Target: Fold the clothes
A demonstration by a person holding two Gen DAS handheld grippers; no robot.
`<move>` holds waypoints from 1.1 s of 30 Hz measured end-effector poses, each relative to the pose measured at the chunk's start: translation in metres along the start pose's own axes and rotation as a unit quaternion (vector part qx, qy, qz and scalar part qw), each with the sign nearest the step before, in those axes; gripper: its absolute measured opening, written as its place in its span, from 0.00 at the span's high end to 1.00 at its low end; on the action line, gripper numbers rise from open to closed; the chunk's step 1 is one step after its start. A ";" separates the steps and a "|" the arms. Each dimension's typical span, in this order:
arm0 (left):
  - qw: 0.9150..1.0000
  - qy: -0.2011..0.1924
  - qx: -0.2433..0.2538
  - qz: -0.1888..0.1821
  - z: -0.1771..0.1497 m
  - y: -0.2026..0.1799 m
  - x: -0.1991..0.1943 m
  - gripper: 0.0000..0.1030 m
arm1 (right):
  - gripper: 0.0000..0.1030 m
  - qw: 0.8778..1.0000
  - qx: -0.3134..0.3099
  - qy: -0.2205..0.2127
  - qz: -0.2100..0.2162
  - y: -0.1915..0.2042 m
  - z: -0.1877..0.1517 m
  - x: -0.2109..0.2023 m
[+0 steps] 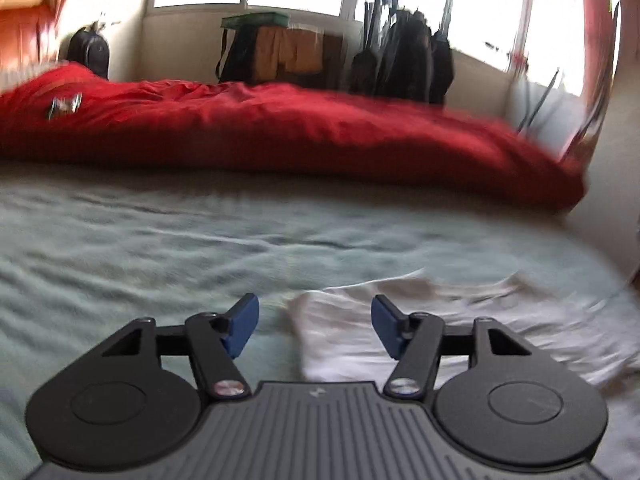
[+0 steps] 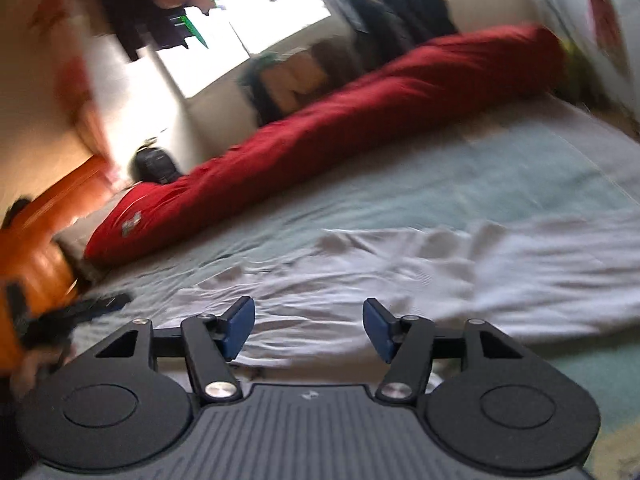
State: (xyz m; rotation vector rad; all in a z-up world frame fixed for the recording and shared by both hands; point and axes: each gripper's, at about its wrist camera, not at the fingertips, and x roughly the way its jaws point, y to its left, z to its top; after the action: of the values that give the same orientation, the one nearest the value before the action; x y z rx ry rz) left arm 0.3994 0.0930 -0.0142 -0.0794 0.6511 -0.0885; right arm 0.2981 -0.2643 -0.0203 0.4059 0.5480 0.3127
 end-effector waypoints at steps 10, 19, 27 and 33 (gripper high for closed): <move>0.995 0.073 -0.067 -0.006 0.000 0.003 0.082 0.88 | 0.31 0.999 -0.018 0.006 0.033 -0.007 -0.018 0.020; 0.994 0.015 -0.093 0.056 -0.001 0.026 0.072 0.96 | 0.30 0.999 -0.019 -0.007 0.035 -0.010 -0.022 0.012; 0.997 0.008 -0.067 -0.025 0.006 0.018 0.032 0.71 | 0.30 0.999 -0.013 -0.002 0.035 -0.013 -0.023 0.011; 0.989 0.085 -0.063 -0.108 -0.014 -0.006 0.028 0.71 | 0.26 0.999 -0.011 0.002 0.032 -0.014 -0.024 0.013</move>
State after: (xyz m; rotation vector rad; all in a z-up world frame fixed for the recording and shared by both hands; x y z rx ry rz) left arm 0.4121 0.0836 -0.0416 -0.2663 0.8162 -0.2655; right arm 0.2975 -0.2646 -0.0513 0.4031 0.5365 0.3810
